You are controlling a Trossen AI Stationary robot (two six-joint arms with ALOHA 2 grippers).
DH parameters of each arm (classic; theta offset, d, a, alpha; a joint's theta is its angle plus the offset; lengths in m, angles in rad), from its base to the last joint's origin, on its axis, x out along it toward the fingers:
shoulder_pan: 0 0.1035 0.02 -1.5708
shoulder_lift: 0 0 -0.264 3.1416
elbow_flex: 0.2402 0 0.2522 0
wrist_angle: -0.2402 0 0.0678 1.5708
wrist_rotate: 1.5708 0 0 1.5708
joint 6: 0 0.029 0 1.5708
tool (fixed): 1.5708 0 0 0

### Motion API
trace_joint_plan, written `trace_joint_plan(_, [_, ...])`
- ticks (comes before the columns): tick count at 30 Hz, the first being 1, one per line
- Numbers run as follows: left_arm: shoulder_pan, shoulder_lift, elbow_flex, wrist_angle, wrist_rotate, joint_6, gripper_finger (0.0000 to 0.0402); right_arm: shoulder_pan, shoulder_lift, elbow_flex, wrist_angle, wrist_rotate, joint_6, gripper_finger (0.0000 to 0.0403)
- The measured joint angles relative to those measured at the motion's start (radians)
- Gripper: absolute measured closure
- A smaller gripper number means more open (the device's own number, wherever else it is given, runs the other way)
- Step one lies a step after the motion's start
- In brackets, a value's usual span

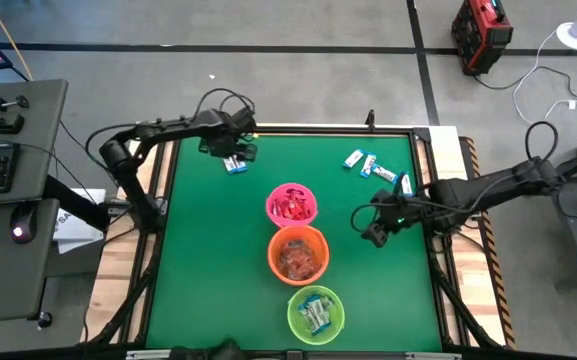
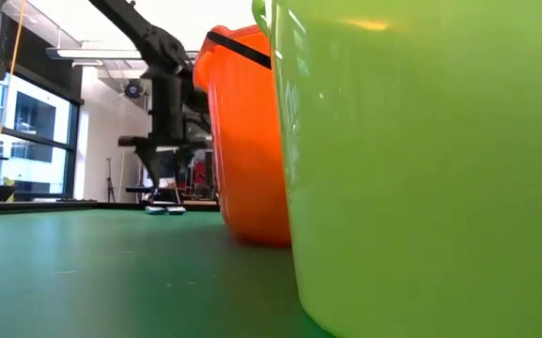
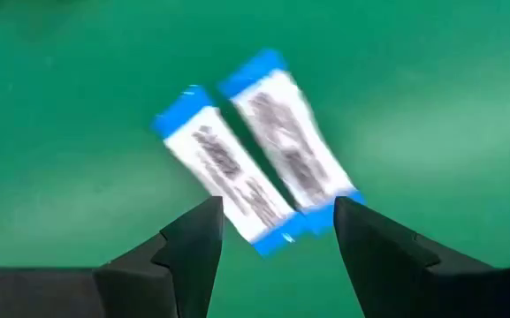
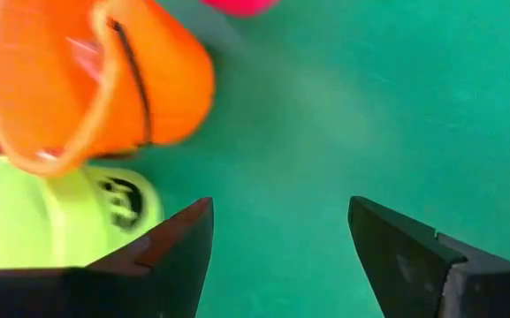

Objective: Sort candy by brand, put in halloween buckets
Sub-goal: Put the white chocolate into the green bucket

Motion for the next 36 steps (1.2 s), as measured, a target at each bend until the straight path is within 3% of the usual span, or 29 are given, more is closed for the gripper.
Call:
trace_joint_plan(4, [0.068, 0.008, -0.023, 0.02, 0.001, -0.074, 0.0195, 0.008, 0.0, -0.034, 0.126, -0.001, 0.019, 0.0148])
trace_joint_plan(10, [0.122, 0.004, -0.093, 0.133, 0.064, -0.14, 0.0195, 0.006, 0.0, -0.038, 0.15, 0.033, 0.018, 0.0148])
trace_joint_plan(23, [0.134, 0.008, -0.209, 0.238, 0.104, -0.277, 0.0195, 0.006, 0.0, -0.038, 0.15, 0.071, 0.026, 0.0148])
trace_joint_plan(29, [0.132, 0.0, -0.241, 0.243, 0.122, -0.24, 0.0198, 0.006, 0.0, -0.038, 0.15, 0.078, 0.025, 0.0148])
trace_joint_plan(33, [0.12, -0.016, -0.243, 0.238, 0.13, -0.151, 0.0235, 0.006, 0.0, -0.038, 0.15, 0.078, 0.024, 0.0148])
trace_joint_plan(36, [0.112, -0.032, -0.248, 0.218, 0.168, -0.11, 0.0298, 0.006, 0.0, -0.038, 0.15, 0.078, 0.023, 0.0148])
